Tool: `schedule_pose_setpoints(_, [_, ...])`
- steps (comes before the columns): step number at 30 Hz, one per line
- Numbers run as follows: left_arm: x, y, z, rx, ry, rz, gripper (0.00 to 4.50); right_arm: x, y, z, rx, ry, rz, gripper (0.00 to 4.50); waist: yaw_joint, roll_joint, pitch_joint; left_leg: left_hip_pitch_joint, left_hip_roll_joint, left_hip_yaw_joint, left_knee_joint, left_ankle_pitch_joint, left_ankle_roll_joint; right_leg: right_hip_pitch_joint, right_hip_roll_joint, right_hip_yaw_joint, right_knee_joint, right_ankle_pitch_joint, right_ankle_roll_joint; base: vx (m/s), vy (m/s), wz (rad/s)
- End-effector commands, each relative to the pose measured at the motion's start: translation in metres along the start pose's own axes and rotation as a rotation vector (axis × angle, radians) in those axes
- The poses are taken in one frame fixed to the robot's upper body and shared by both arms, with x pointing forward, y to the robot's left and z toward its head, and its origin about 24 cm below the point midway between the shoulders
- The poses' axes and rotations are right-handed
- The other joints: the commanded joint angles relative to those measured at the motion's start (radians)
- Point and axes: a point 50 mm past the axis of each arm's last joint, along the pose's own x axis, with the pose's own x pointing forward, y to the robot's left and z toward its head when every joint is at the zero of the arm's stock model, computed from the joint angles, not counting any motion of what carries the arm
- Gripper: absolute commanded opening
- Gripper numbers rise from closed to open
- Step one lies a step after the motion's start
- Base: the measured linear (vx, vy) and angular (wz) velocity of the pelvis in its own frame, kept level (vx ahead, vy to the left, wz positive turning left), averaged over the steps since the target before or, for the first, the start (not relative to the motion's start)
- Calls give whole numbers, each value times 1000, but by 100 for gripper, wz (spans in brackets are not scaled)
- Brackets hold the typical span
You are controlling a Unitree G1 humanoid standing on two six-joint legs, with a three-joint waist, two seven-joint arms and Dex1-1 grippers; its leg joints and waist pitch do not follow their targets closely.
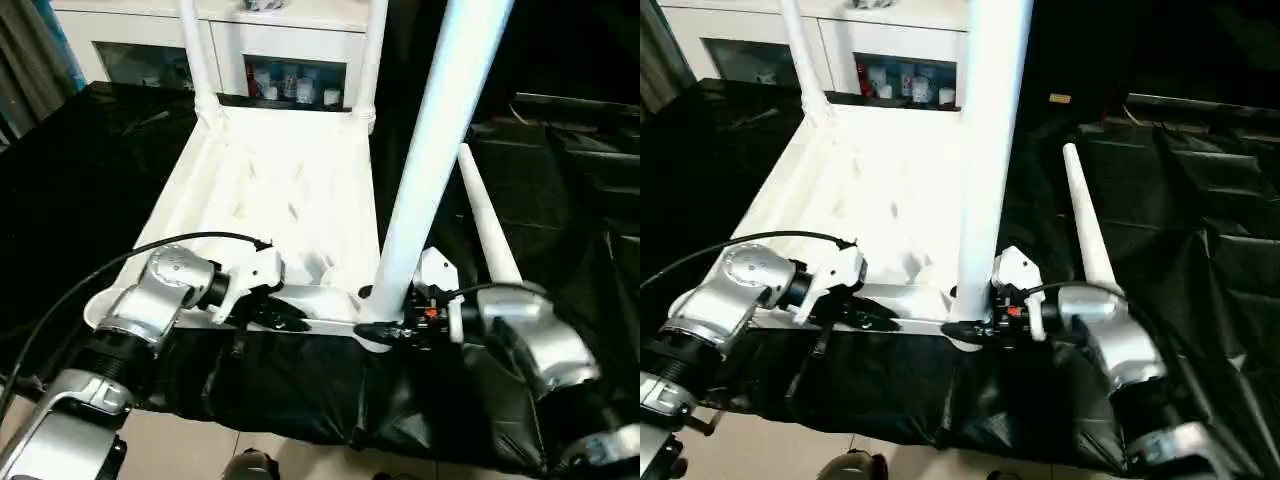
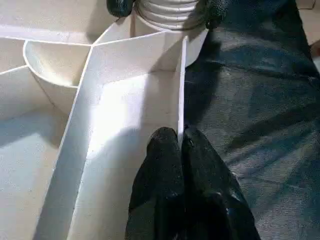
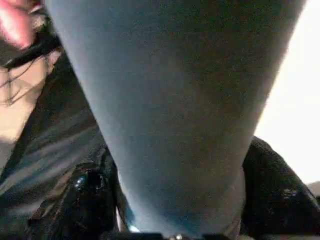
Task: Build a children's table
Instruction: Rotate leg to tighten
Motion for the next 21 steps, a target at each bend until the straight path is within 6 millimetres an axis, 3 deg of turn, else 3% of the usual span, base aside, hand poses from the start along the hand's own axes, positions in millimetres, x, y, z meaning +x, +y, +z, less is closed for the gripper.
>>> schedule_pose_setpoints(1, [9,5,15,19,-57,34,0,14,4,0,36,-32,-15,273,-4,8,-75,27,48,-29,-81,-350,-20,42,-66,42,-72,-350,-210,0,0,0])
schedule_pose_setpoints(4, [20,12,23,-14,-81,133,0,24,-14,-4,100,-61,-309,273,-16,15,-74,27,46,-31,-80,-371,-44,37,-69,43,-74,-373,-209,0,0,0])
schedule_pose_setpoints(5, [26,13,28,-21,-88,169,0,28,-21,-8,133,-52,-432,273,-28,11,-74,24,42,-36,-83,-379,-55,41,-71,40,-76,-401,-202,0,0,0])
schedule_pose_setpoints(6, [26,13,28,-21,-88,169,0,28,-21,-8,133,-52,-432,272,-38,9,-72,19,39,-40,-85,-380,-60,48,-70,35,-79,-439,-182,0,0,0])
schedule_pose_setpoints(8, [37,14,36,-21,-104,225,0,34,-24,-11,186,-72,-554,272,-43,10,-74,26,40,-37,-82,-378,-55,40,-69,40,-86,-435,-174,0,0,0])
schedule_pose_setpoints(10, [48,15,46,-34,-129,280,0,41,-27,-13,254,-93,-656,272,-46,-1,-74,26,38,-34,-80,-369,-38,39,-67,40,-88,-426,-180,0,0,0])
schedule_pose_setpoints(12, [53,14,48,-44,-142,291,0,45,-27,-14,261,-97,-673,272,-43,4,-75,30,38,-30,-77,-347,-25,37,-67,41,-90,-413,-179,0,0,0])
schedule_pose_setpoints(14, [62,9,53,-50,-157,299,0,53,-26,-12,267,-97,-699,272,-44,2,-75,25,38,-30,-79,-337,-20,41,-64,40,-87,-396,-180,0,0,0])
schedule_pose_setpoints(17, [71,5,54,-46,-157,295,0,61,-27,-8,217,-93,-720,272,-46,4,-74,28,37,-30,-80,-351,-20,40,-62,40,-88,-405,-173,0,0,0])
schedule_pose_setpoints(19, [73,3,54,-43,-152,294,0,62,-28,-6,208,-100,-731,328,-49,5,-75,26,38,-31,-81,-350,-23,41,-63,40,-87,-398,-172,0,0,0])
schedule_pose_setpoints(21, [73,2,52,-41,-148,287,0,59,-29,-2,200,-121,-695,342,-50,5,-77,27,37,-30,-80,-353,-17,42,-61,41,-86,-385,-172,0,0,0])
